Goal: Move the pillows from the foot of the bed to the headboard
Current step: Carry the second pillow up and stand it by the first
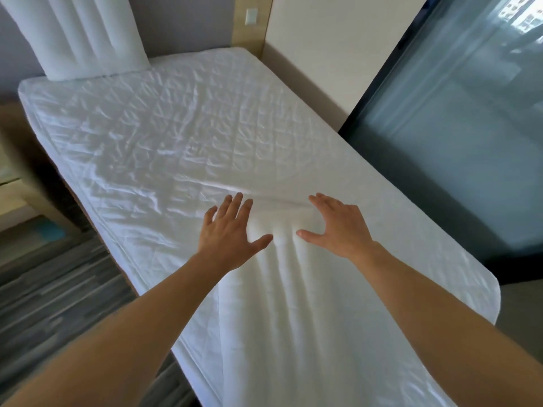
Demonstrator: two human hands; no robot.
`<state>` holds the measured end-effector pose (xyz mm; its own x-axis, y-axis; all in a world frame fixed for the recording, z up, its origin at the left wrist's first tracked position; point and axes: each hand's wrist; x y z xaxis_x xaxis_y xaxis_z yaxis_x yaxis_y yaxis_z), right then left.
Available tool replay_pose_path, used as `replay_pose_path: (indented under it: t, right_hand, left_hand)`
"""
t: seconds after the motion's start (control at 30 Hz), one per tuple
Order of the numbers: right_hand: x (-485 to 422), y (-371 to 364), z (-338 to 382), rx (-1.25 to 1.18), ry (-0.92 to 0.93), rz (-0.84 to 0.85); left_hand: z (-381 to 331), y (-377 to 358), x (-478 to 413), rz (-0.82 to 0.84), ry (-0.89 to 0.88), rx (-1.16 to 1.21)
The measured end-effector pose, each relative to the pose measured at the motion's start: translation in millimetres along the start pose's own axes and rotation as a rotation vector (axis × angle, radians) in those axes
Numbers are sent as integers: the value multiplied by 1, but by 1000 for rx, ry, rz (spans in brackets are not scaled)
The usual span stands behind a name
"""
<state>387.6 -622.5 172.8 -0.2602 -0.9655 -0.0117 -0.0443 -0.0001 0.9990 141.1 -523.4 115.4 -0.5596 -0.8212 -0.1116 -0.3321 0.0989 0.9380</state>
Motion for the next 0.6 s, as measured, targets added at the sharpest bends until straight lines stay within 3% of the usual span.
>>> replay_pose_path:
  t: [0.33, 0.6]
  right_hand:
    - [-110, -149, -53, -62, 59, 179]
    - [-154, -245, -74, -117, 71, 316]
  left_hand:
    - [25, -125, -89, 116, 108, -42]
    - [51, -220, -110, 263, 156, 6]
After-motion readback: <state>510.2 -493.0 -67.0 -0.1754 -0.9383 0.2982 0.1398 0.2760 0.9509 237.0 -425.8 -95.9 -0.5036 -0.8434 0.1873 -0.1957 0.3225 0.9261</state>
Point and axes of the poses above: each hand's wrist, its own x-axis away from the middle knuckle, its own y-axis out of the back of the hand, z = x × y, and after that the axes turned 9 degrees about -z, right-handed
